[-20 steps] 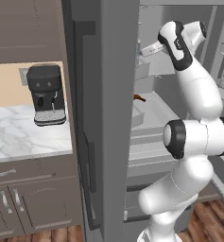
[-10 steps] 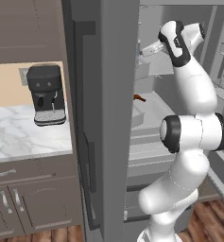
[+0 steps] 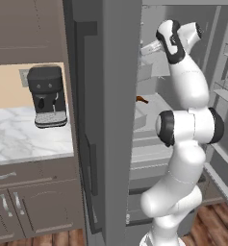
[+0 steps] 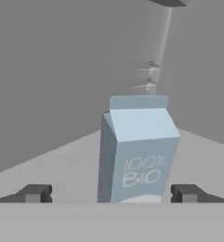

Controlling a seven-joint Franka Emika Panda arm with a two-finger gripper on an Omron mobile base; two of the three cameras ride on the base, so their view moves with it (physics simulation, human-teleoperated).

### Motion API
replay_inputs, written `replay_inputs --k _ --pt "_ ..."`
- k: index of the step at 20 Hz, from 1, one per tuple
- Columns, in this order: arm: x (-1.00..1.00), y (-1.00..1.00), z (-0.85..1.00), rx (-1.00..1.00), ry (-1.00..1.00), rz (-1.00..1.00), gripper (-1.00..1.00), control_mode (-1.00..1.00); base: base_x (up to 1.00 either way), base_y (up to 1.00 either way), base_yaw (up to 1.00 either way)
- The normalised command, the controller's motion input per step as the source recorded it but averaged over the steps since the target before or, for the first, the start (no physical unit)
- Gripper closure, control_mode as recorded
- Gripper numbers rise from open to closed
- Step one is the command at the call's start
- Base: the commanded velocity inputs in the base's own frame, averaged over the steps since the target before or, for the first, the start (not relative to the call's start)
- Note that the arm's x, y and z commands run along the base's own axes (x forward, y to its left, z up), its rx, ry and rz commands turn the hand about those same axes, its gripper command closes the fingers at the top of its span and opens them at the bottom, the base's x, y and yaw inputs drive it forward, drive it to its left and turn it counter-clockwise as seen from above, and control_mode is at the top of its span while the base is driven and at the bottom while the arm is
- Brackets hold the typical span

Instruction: Take out the milk from the fridge and place it on the tray on the counter. Then take the sugar cube near the tray and place it in the tray.

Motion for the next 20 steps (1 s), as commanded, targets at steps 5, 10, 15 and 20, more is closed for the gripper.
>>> replay_inputs --k 5,10,15,20 --pt "0.32 0.0 0.0 0.0 0.0 0.0 -1.0 -1.0 0.0 0.0 0.0" --pt "0.33 0.02 0.0 0.0 0.0 0.0 -1.0 -1.0 0.0 0.0 0.0" --pt "0.3 0.18 0.0 0.0 0.0 0.0 -1.0 -1.0 0.0 0.0 0.0" --pt "0.23 0.23 0.0 0.0 0.0 0.0 -1.0 -1.0 0.0 0.0 0.0"
